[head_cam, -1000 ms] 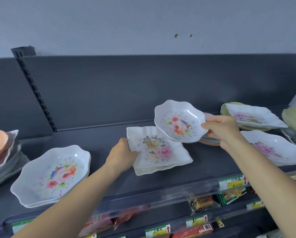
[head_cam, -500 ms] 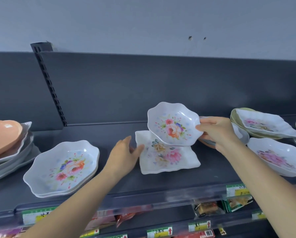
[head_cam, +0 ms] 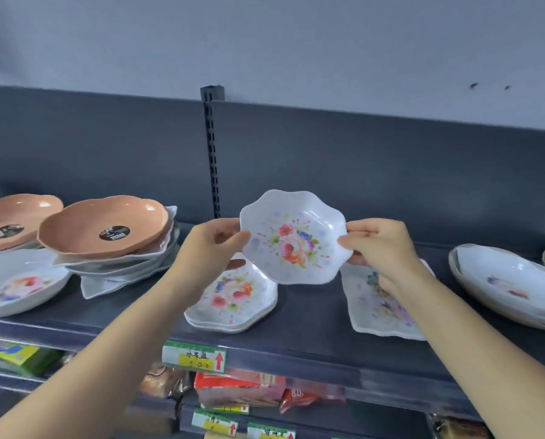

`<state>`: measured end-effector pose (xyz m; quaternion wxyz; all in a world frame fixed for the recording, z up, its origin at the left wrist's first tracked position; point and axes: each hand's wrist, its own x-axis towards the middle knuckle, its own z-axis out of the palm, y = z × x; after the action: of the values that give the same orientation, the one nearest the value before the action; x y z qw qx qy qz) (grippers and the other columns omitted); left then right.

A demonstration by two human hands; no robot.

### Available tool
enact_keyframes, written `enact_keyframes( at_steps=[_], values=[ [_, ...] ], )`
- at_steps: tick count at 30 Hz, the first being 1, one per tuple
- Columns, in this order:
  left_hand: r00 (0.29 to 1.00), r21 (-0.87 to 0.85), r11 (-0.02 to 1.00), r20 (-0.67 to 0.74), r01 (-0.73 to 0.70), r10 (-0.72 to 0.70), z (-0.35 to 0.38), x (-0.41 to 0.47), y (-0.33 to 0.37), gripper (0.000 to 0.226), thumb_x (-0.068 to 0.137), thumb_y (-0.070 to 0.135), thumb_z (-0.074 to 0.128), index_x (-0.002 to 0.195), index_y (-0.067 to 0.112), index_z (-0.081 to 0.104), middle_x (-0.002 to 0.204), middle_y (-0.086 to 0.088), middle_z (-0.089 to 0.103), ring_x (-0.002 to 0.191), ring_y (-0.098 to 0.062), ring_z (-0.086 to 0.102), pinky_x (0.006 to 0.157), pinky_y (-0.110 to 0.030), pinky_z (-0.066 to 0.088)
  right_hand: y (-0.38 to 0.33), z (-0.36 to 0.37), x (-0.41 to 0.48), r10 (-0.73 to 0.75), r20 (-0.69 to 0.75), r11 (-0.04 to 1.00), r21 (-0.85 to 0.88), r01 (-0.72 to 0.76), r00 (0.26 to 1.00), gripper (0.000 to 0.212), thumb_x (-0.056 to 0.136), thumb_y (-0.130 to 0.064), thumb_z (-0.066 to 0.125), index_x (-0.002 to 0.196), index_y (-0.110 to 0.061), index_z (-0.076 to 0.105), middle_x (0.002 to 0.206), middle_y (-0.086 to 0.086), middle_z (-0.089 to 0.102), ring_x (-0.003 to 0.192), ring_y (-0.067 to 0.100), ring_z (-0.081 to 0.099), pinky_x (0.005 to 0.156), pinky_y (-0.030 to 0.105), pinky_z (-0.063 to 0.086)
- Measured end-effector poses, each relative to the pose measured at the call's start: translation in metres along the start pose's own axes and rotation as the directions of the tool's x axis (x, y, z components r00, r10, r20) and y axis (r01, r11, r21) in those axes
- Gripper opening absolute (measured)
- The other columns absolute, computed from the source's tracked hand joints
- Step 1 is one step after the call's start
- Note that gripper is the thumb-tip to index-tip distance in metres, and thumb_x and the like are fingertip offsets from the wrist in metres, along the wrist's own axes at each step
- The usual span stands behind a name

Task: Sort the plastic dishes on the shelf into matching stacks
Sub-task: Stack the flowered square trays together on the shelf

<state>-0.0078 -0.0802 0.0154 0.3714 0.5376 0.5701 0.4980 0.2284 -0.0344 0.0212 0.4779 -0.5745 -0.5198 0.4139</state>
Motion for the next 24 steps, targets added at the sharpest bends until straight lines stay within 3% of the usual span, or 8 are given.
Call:
enact_keyframes(
  at_steps=[5,8,10,14,17,20,22,24],
  values=[
    [0.991,0.287,0.958,-0.121,-0.019,0.056,-0.039,-0.007,-0.021,0.024,0.092,0.003,0.047,0.091,0.003,0.072,0.085,-0.014,0.072,0.084,-0.028,0.068,0.060,-0.012,0.056,0.005,0.051,-0.008,-0.002,0.069,0.997,-0.073,0.007,0.998,0.018,0.072,0.009,0.062,0.078,-0.006,0.072,0.080,0.015,0.073,0.076,0.023,0.072,0.056,0.024,0.058],
    [0.991,0.336,0.941,-0.135,0.044,0.002,-0.054,-0.011,-0.033,0.024,0.092,0.001,0.047,0.087,0.001,0.071,0.076,-0.009,0.069,0.066,-0.016,0.066,0.054,-0.013,0.055,0.017,0.071,-0.010,0.019,0.090,0.982,-0.191,-0.001,0.996,0.015,0.070,0.002,0.063,0.080,-0.005,0.071,0.079,0.012,0.073,0.077,0.024,0.072,0.071,0.039,0.062],
    [0.990,0.379,0.921,-0.133,0.088,-0.040,-0.063,-0.013,-0.042,0.024,0.092,0.002,0.048,0.076,0.001,0.066,0.067,-0.006,0.063,0.051,-0.008,0.064,0.060,-0.026,0.061,0.024,0.079,-0.012,0.007,0.103,0.949,-0.313,0.026,0.995,0.015,0.066,-0.007,0.062,0.079,-0.010,0.070,0.076,0.005,0.073,0.070,0.019,0.066,0.078,0.044,0.060],
    [0.988,0.444,0.889,-0.145,0.114,-0.054,-0.070,-0.017,-0.052,0.034,0.091,0.001,0.047,0.058,0.008,0.056,0.058,-0.004,0.057,0.040,0.004,0.057,0.044,-0.008,0.046,0.028,0.090,-0.022,-0.019,0.139,0.875,-0.476,0.084,0.990,0.013,0.073,-0.015,0.062,0.080,-0.026,0.066,0.076,-0.013,0.065,0.076,0.017,0.060,0.065,0.027,0.047],
    [0.987,0.444,0.887,-0.146,0.127,-0.069,-0.074,-0.015,-0.058,0.025,0.088,0.003,0.049,0.068,0.001,0.064,0.064,-0.009,0.066,0.046,-0.003,0.061,0.060,-0.022,0.059,0.031,0.094,-0.027,-0.033,0.139,0.814,-0.571,0.107,0.990,0.007,0.075,-0.016,0.060,0.076,-0.023,0.063,0.072,-0.011,0.062,0.071,0.018,0.055,0.055,0.023,0.036],
    [0.992,0.551,0.827,-0.117,0.112,-0.057,-0.076,-0.014,-0.064,0.026,0.087,0.007,0.049,0.064,-0.003,0.052,0.054,-0.009,0.049,0.047,-0.018,0.040,0.051,-0.027,0.035,0.034,0.098,-0.029,-0.048,0.122,0.785,-0.609,0.113,0.991,0.017,0.073,-0.013,0.056,0.058,-0.017,0.048,0.059,-0.005,0.046,0.063,0.021,0.041,0.051,0.025,0.030],
    [0.994,0.598,0.797,-0.104,0.082,-0.024,-0.074,-0.014,-0.068,0.028,0.089,0.009,0.049,0.065,-0.005,0.050,0.056,-0.012,0.040,0.051,-0.018,0.028,0.052,-0.029,0.022,0.036,0.099,-0.031,-0.036,0.134,0.778,-0.618,0.112,0.990,0.009,0.075,-0.016,0.059,0.069,-0.020,0.063,0.071,-0.008,0.056,0.073,0.023,0.055,0.058,0.028,0.043],
    [0.996,0.612,0.789,-0.094,0.058,0.000,-0.073,-0.011,-0.073,0.028,0.091,0.011,0.048,0.072,-0.008,0.056,0.061,-0.022,0.049,0.053,-0.021,0.032,0.053,-0.030,0.026,0.036,0.099,-0.034,-0.017,0.159,0.789,-0.604,0.111,0.987,0.018,0.076,-0.016,0.060,0.091,-0.016,0.070,0.092,-0.004,0.069,0.091,0.026,0.064,0.073,0.035,0.053]
  ],
)
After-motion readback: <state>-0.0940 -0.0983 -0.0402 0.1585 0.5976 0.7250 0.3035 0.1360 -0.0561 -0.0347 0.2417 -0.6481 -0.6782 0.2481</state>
